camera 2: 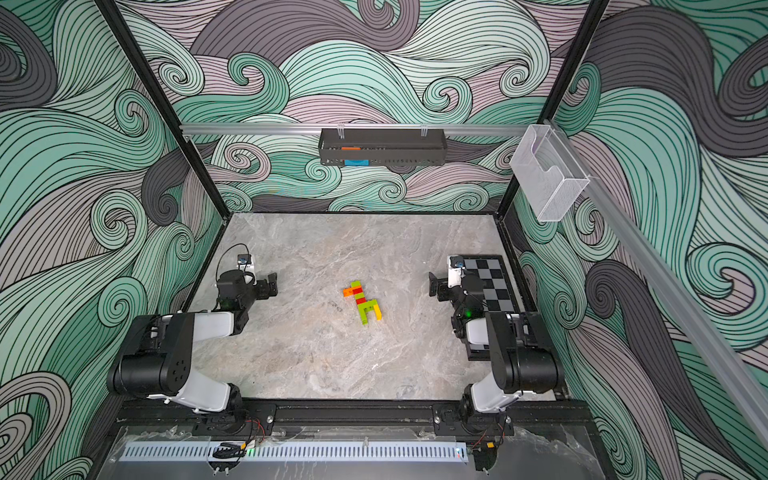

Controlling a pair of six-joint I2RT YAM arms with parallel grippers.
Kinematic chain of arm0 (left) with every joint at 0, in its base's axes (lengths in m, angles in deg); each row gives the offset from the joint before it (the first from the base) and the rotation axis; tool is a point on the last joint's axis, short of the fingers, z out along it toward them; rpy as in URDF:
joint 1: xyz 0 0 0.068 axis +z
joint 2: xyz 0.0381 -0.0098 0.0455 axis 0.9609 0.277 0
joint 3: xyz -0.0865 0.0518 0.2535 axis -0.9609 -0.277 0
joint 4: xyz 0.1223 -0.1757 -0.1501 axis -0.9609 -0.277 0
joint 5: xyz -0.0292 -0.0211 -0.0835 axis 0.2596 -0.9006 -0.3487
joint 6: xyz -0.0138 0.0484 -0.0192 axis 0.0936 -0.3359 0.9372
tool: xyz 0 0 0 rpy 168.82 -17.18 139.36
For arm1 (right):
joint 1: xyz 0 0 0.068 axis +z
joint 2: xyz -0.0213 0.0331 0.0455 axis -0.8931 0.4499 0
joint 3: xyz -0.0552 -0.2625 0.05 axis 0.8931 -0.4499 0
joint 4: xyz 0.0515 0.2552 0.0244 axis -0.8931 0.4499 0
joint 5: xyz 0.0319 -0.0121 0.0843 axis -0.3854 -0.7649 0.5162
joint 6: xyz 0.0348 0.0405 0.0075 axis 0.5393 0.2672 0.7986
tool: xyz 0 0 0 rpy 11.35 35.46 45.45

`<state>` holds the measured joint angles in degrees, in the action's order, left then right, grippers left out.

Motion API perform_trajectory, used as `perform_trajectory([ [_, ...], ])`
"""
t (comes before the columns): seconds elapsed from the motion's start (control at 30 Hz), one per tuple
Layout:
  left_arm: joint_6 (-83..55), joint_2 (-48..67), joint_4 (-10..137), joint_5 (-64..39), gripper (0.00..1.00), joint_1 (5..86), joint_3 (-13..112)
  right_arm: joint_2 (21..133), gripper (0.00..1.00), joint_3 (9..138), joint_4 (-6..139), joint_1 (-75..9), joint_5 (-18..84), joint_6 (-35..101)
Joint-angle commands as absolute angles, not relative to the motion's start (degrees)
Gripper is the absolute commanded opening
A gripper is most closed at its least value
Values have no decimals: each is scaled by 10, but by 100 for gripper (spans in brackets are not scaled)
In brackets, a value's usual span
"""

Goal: Assemble a giraffe with lego
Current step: Reset both arms

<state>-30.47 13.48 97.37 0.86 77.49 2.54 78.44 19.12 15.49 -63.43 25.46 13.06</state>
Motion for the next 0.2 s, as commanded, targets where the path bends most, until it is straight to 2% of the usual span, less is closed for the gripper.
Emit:
perform_trajectory([
  [0.0,-299,139,982,12,99,777,37,786,99,201,156,-632,263,128],
  [0.17,-299,139,982,13,99,777,37,785,99,200,154,-632,263,128],
])
